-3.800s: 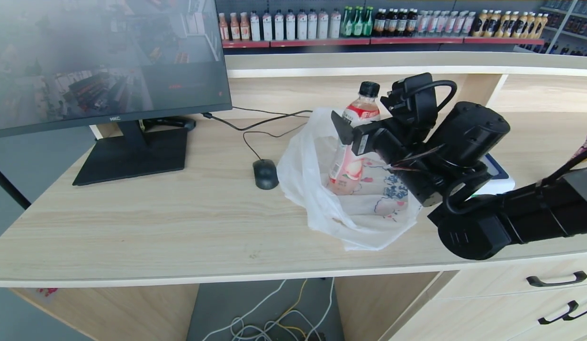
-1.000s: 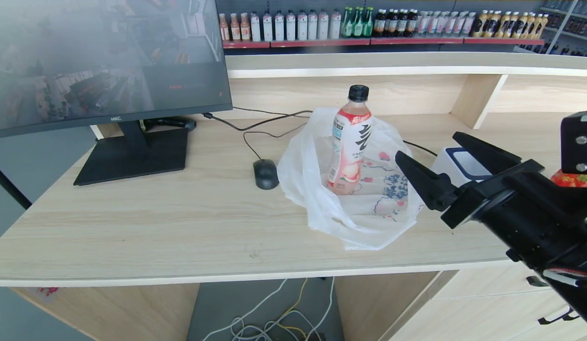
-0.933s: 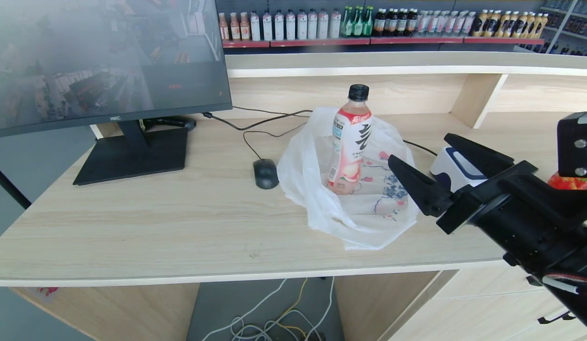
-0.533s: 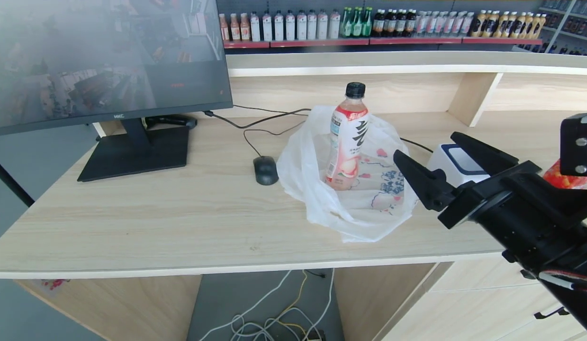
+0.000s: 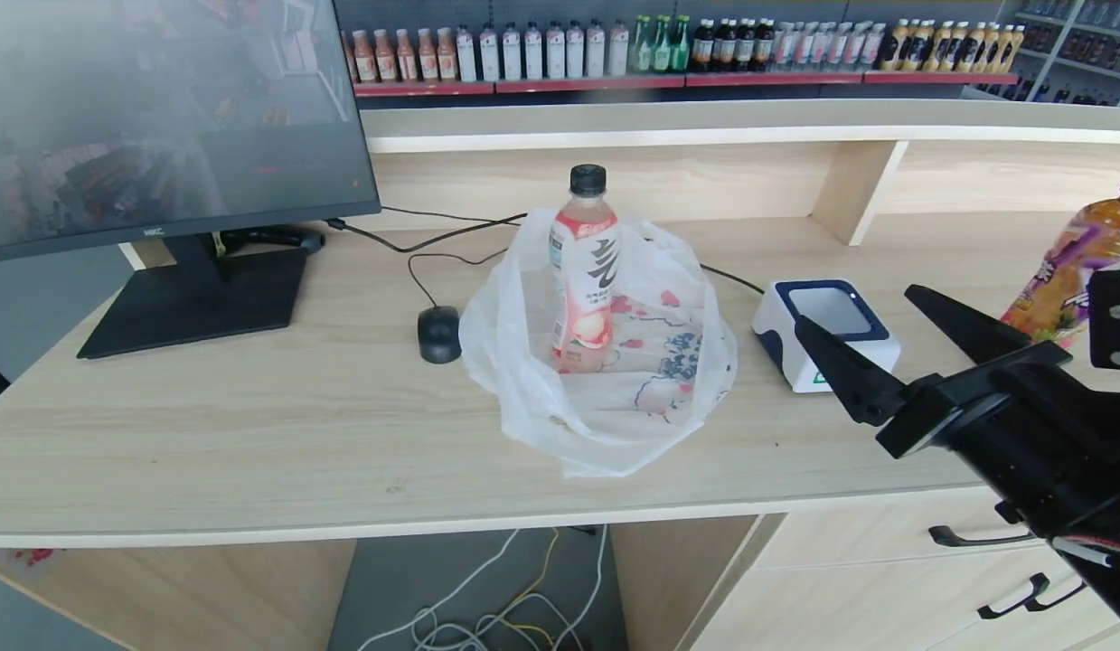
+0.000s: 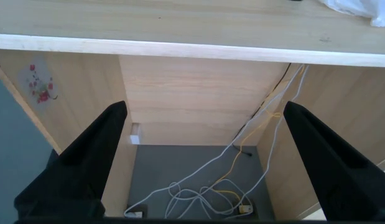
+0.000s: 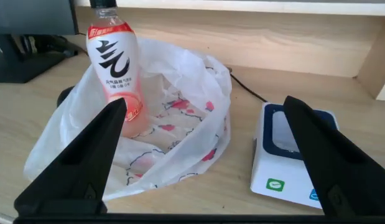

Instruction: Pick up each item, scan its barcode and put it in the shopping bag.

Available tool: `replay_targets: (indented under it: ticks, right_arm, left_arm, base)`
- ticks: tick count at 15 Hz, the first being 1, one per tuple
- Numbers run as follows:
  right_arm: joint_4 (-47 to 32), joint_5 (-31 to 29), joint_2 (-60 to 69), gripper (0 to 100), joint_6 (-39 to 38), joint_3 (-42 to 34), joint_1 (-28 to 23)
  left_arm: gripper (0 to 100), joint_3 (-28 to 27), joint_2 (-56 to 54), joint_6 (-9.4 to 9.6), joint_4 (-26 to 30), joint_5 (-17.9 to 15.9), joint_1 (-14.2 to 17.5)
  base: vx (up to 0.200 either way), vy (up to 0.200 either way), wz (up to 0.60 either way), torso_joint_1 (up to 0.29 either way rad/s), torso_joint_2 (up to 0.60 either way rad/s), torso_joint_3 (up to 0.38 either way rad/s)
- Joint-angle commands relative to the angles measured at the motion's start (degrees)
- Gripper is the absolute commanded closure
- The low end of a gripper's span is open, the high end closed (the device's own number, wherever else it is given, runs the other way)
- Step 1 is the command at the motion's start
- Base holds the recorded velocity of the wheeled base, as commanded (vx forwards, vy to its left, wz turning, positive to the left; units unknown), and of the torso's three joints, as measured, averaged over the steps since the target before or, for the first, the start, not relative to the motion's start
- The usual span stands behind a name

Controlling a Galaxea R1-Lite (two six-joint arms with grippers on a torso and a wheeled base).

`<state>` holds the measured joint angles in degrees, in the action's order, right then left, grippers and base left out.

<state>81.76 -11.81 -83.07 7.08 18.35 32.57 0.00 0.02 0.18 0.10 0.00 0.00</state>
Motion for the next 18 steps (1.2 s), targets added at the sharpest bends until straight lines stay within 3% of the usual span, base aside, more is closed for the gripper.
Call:
replay_targets:
  ticks: [1, 13, 18]
  right_arm:
    - [0.15, 0.04, 0.36, 0, 0.04, -0.42, -0.84]
    - [0.33, 0.04, 0.63, 0, 0.04, -3.58, -1.20]
    - [0.24, 0.21, 0.89, 0, 0.04, -4.11, -1.20]
  left_arm:
    - [0, 0.00, 0.06, -0.01, -0.01, 0.00, 0.00]
    - [0, 0.00, 0.06, 0.26, -0.01, 0.00, 0.00]
    - [0, 0.00, 0.06, 0.17, -0.01, 0.00, 0.00]
  base:
    - [0.000, -0.200, 0.00, 0.007, -0.01, -0.002]
    - [0.000, -0.200, 0.00, 0.004, 0.00, 0.002]
    - [0.000, 0.000, 0.00, 0.000, 0.00, 0.000]
